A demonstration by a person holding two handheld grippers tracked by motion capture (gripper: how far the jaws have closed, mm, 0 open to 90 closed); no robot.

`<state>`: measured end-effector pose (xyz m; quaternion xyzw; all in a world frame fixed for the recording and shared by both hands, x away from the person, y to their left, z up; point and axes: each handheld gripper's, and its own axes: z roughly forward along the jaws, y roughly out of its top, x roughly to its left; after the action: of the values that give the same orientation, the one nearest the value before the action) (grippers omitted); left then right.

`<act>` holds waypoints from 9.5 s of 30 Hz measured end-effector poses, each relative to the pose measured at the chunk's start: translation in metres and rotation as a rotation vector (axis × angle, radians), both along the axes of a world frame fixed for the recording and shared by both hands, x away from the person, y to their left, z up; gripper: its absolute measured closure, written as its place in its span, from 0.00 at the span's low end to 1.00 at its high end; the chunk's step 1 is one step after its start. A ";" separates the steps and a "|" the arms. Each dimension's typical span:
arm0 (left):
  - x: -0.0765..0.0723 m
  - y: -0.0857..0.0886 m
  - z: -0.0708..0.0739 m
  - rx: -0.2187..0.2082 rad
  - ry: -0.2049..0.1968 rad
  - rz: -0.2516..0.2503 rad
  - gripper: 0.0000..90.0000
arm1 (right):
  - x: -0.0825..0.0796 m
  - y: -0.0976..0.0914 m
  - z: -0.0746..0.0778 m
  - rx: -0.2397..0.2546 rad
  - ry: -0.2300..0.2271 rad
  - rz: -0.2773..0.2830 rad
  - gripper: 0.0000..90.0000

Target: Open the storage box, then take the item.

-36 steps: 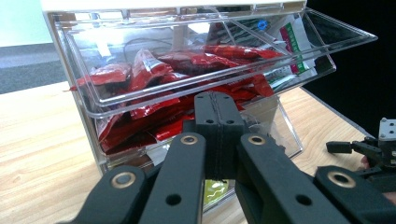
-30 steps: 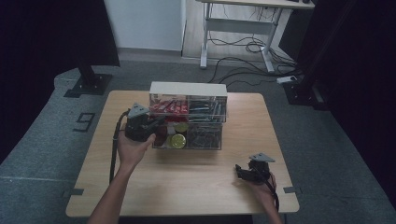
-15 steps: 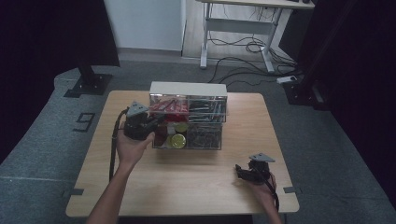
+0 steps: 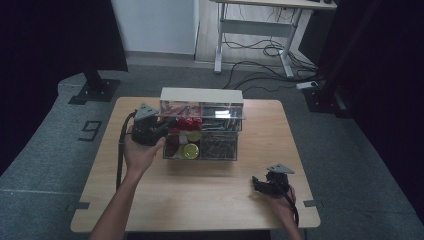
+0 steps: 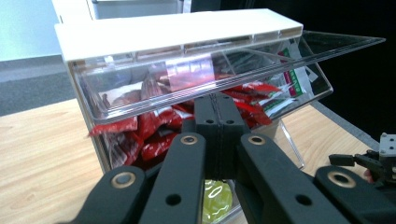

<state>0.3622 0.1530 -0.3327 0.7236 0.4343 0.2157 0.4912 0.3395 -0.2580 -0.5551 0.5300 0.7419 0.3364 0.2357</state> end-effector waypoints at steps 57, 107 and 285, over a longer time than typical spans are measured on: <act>0.017 -0.008 0.026 -0.027 -0.013 -0.033 1.00 | -0.014 0.005 0.047 0.115 -0.129 0.041 0.33; 0.019 -0.007 0.028 -0.032 -0.007 -0.041 1.00 | 0.026 0.084 0.185 0.219 -0.333 0.228 0.55; 0.018 -0.012 0.025 -0.044 -0.010 -0.048 1.00 | -0.003 0.029 0.180 0.299 -0.459 0.143 0.99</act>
<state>0.3806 0.1406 -0.3081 0.7220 0.4188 0.1978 0.5140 0.3369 -0.2287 -0.3748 0.4151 0.6468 0.5691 0.2922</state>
